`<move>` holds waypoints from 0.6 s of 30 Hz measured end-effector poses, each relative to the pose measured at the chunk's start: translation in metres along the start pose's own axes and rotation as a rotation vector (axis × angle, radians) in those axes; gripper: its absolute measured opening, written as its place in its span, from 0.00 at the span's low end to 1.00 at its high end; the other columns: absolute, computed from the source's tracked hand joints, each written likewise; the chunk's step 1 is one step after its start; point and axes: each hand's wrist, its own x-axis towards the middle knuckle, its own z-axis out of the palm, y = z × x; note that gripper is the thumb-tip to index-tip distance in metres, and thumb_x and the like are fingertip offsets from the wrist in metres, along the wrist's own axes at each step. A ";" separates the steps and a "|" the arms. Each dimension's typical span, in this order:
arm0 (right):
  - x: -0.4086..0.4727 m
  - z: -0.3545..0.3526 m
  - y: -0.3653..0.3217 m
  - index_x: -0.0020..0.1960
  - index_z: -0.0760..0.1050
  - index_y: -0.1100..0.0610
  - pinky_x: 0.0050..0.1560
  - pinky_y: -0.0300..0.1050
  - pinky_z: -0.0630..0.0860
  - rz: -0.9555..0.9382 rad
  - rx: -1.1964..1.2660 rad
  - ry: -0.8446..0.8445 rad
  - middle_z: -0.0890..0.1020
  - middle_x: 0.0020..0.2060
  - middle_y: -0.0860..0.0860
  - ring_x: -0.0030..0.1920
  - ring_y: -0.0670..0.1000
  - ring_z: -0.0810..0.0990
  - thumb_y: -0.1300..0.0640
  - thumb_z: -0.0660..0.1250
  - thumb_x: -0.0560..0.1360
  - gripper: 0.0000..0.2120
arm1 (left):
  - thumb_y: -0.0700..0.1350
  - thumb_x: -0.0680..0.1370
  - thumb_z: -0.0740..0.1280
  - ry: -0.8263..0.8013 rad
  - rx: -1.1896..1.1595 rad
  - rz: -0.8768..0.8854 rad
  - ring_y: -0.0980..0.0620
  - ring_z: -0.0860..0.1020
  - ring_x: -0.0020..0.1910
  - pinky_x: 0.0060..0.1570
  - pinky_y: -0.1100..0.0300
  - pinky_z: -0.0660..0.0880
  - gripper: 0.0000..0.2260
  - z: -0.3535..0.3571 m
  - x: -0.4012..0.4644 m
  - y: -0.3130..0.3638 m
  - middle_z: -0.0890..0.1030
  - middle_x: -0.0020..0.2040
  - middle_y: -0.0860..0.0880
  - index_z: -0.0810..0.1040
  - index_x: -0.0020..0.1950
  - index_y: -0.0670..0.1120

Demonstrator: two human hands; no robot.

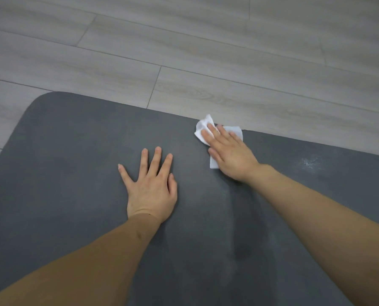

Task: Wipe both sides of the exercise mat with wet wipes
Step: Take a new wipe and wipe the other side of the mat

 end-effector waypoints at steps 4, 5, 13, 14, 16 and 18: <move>0.027 -0.003 -0.009 0.85 0.44 0.47 0.82 0.57 0.47 0.068 0.019 0.052 0.43 0.84 0.45 0.83 0.51 0.43 0.47 0.44 0.87 0.27 | 0.55 0.83 0.46 -0.002 -0.001 0.004 0.50 0.43 0.83 0.72 0.24 0.43 0.26 -0.002 0.004 -0.003 0.51 0.84 0.56 0.55 0.82 0.59; 0.005 0.003 -0.015 0.85 0.46 0.48 0.81 0.58 0.49 0.046 0.014 0.053 0.44 0.84 0.47 0.84 0.53 0.44 0.47 0.43 0.86 0.28 | 0.55 0.83 0.46 -0.017 -0.002 0.005 0.50 0.43 0.83 0.72 0.24 0.43 0.26 -0.002 0.001 0.000 0.51 0.84 0.56 0.55 0.82 0.59; -0.159 0.045 -0.037 0.85 0.48 0.49 0.81 0.56 0.50 -0.415 -0.109 -0.104 0.47 0.84 0.47 0.84 0.52 0.43 0.52 0.50 0.86 0.28 | 0.54 0.83 0.48 -0.011 -0.012 -0.009 0.50 0.44 0.83 0.72 0.24 0.43 0.25 -0.003 -0.001 0.001 0.52 0.83 0.55 0.57 0.81 0.58; -0.135 0.042 -0.026 0.85 0.51 0.51 0.80 0.59 0.54 -0.420 -0.126 -0.086 0.50 0.84 0.48 0.84 0.53 0.47 0.53 0.51 0.85 0.28 | 0.54 0.83 0.48 -0.009 -0.013 -0.008 0.50 0.43 0.83 0.72 0.24 0.43 0.25 -0.004 0.000 0.002 0.52 0.83 0.55 0.57 0.82 0.59; -0.068 0.025 -0.006 0.84 0.52 0.52 0.79 0.62 0.57 -0.307 -0.122 -0.001 0.52 0.84 0.50 0.83 0.56 0.51 0.53 0.49 0.86 0.27 | 0.54 0.83 0.48 -0.009 -0.020 -0.009 0.50 0.43 0.83 0.72 0.24 0.42 0.25 -0.004 0.001 0.001 0.51 0.83 0.56 0.56 0.81 0.59; -0.008 0.001 0.010 0.85 0.46 0.48 0.81 0.60 0.50 -0.094 -0.069 0.010 0.46 0.84 0.47 0.84 0.54 0.46 0.49 0.47 0.87 0.27 | 0.54 0.83 0.48 -0.004 -0.025 -0.004 0.51 0.43 0.82 0.72 0.24 0.42 0.25 -0.003 0.001 0.000 0.51 0.83 0.56 0.56 0.81 0.59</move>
